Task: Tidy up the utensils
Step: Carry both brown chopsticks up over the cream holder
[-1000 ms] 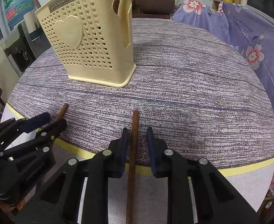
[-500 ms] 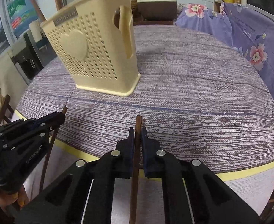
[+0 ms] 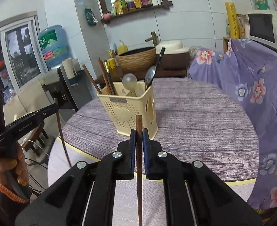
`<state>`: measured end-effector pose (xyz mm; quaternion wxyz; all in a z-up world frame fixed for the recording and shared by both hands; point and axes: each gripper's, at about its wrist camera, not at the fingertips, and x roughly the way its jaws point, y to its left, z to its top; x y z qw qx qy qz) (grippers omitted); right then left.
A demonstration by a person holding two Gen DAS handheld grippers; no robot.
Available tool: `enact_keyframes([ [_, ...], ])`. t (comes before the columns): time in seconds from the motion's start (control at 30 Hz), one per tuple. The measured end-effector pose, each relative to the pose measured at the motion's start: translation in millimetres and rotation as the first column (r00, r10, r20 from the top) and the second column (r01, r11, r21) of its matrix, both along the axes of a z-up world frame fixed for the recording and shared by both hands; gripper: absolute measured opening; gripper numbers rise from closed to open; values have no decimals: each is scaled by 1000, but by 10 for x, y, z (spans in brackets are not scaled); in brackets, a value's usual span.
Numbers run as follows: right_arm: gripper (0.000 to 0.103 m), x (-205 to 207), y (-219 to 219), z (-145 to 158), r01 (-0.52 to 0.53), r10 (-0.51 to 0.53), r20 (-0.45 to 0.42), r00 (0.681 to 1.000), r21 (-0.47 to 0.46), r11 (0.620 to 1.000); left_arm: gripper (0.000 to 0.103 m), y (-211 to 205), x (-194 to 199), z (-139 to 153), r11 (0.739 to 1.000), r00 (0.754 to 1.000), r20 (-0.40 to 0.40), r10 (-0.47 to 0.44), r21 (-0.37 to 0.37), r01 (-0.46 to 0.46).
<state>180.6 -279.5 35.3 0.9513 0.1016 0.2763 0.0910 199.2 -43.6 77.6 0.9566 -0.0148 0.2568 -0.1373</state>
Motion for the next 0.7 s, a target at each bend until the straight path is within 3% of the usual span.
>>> enact_keyframes([
  [0.5,8,-97,-6,201,-20,21,37,999,-10,1000,8,132,-4,144,999,1000,21,0,-44,1],
  [0.7,8,17,-34,565,-25,26,91,995,-6,1000,8,97,39,520,998,997,78,-11,-59,16],
])
